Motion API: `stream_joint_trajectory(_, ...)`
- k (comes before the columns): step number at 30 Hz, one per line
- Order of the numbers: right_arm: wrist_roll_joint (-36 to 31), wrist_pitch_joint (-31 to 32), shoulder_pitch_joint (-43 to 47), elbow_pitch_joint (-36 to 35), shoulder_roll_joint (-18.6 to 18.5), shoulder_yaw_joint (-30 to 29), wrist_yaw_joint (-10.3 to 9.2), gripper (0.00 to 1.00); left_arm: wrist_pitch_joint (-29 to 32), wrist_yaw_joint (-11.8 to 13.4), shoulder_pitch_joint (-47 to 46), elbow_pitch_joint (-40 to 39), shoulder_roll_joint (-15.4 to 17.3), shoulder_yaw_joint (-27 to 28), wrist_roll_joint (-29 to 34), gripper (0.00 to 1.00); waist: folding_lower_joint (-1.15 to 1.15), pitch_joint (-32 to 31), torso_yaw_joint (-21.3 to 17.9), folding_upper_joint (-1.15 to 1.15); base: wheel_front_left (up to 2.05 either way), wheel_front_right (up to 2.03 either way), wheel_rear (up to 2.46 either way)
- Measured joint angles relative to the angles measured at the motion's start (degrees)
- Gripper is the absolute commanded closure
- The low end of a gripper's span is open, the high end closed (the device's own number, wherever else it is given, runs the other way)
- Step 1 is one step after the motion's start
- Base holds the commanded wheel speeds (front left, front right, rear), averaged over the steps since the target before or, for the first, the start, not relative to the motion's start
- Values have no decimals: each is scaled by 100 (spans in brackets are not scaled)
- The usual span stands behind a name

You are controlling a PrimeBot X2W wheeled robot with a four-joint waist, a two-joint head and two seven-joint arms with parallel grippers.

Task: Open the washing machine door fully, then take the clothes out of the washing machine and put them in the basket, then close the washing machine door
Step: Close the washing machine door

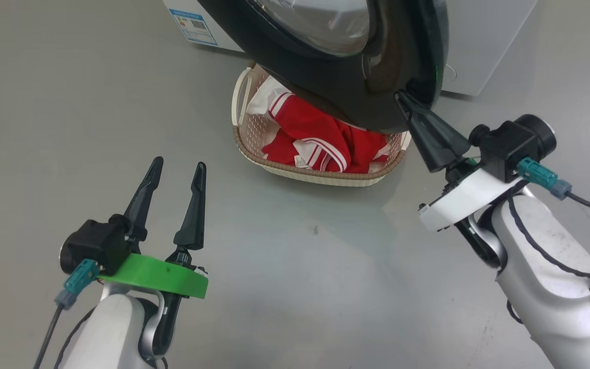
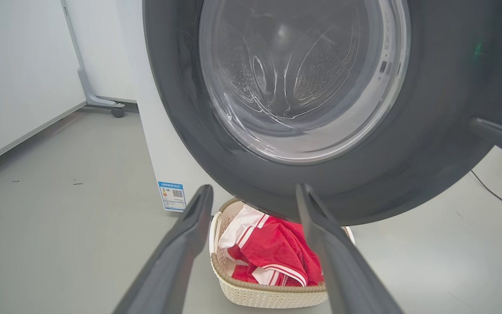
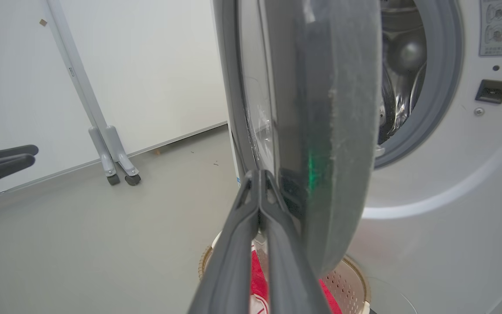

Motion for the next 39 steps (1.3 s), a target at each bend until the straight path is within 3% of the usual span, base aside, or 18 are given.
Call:
stream_joint_trajectory(23,-80,60,-1642,94,-800,-448,0,100,-1,0,-509,-237,-108,-191,-109,0,0,1158,205,0,0,0,0)
stream_joint_trajectory(39,-131,179,-2542,390,-1103,-402,0,100,-1,0,-764,-313,-170,-258,-269,0,0,1620,364,0,0,0,0)
